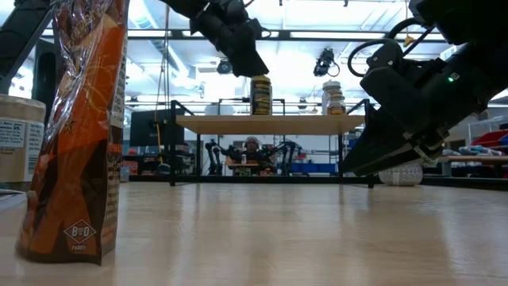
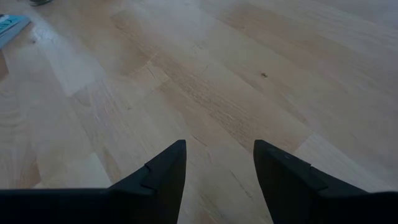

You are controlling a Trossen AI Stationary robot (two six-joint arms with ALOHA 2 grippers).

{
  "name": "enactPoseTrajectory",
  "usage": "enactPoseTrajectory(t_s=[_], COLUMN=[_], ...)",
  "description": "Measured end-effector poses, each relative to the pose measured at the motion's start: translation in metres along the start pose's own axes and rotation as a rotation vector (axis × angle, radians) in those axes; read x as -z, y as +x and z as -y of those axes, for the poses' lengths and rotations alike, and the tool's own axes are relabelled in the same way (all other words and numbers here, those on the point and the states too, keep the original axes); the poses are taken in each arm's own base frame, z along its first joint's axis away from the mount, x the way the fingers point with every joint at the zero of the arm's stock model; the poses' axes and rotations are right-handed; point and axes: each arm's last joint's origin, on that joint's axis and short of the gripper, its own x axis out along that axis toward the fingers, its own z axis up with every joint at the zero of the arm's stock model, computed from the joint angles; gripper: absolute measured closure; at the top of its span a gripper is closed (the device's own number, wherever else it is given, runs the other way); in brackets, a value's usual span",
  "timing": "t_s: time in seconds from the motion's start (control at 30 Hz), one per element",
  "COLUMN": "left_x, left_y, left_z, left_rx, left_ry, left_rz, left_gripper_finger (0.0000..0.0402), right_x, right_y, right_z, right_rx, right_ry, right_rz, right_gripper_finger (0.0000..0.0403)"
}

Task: Shelf spices
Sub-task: Put the brown seasoning bottle on the shelf

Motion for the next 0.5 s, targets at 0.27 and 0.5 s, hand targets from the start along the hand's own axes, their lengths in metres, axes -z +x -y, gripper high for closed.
enactPoseTrajectory(t_s=[0.27,0.5], left_x=[-0.022,-0.030], left_y=[-0.032,-0.073], left_z=[0.015,0.040], left_rx=[0.030,0.100], left_ry=[0.016,0.012], left_rz=[-0.029,-0.010], left_gripper_finger=[0.0142,0.0189], right_x=[0.000,0.000], right_y=[0.000,0.000], right_z=[0.000,0.000], right_rx=[0.000,0.000], right_ry=[0.000,-0.002], right_rz=[0.000,-0.002], right_gripper_finger=[0.0215,0.0215])
